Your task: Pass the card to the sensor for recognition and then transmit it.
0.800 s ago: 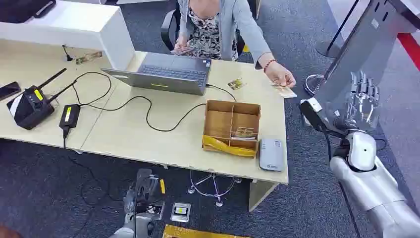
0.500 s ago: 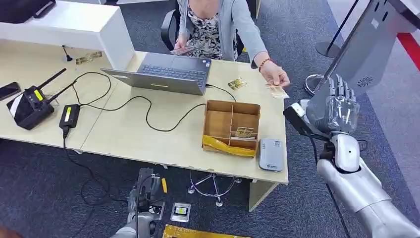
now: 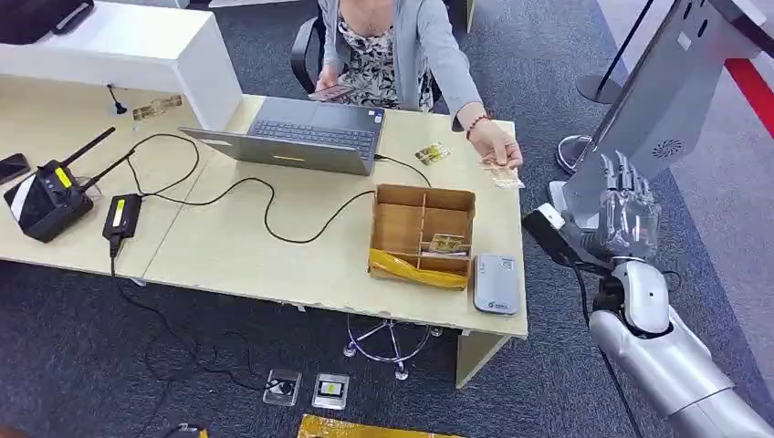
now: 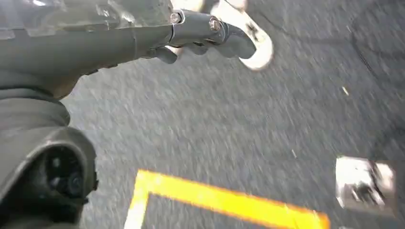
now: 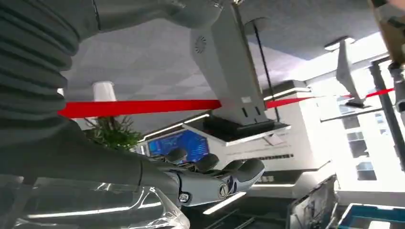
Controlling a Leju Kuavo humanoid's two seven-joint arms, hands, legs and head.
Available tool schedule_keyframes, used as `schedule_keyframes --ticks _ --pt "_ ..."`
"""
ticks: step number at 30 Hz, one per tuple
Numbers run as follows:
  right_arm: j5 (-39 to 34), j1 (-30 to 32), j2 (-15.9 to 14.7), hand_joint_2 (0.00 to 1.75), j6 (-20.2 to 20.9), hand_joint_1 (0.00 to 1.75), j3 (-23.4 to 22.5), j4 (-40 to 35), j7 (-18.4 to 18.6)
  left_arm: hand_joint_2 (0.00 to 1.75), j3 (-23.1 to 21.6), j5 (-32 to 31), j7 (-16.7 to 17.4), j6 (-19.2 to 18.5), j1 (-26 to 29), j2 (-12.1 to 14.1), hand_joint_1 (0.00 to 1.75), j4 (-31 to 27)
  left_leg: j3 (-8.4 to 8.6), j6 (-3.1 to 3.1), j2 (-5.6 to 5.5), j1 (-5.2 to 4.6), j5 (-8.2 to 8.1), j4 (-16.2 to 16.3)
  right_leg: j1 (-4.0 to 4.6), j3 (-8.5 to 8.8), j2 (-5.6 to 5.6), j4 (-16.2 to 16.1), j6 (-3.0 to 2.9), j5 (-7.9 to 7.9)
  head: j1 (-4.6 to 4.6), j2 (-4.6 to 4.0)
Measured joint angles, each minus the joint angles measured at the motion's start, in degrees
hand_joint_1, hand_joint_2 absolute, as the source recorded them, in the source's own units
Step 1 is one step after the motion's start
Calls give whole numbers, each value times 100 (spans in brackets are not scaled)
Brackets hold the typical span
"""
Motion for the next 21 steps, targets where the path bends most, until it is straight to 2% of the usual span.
schedule_keyframes --ticks 5,9,15,21 --pt "-400 -134 204 175 -75 0 83 61 -850 0 0 286 227 -59 303 216 0 -59 1 0 2 1 0 0 1 -6 5 1 -1 -1 0 0" --pt "-717 -343 542 175 -291 0 201 291 -1233 0 0 330 363 2 388 245 0 -61 -6 -2 -24 6 7 0 6 -1 -27 1 -2 -2 4 0" --pt "-1021 -593 955 175 -365 0 391 588 -1466 0 2 347 376 114 416 282 0 -61 -6 -3 -22 6 8 0 6 -1 -22 2 -2 -2 4 0" --pt "-1023 -805 1392 175 -412 0 628 1008 -1599 0 0 238 373 136 420 304 0 -61 -6 -3 -23 6 9 0 6 -1 -23 2 -3 -2 2 0"
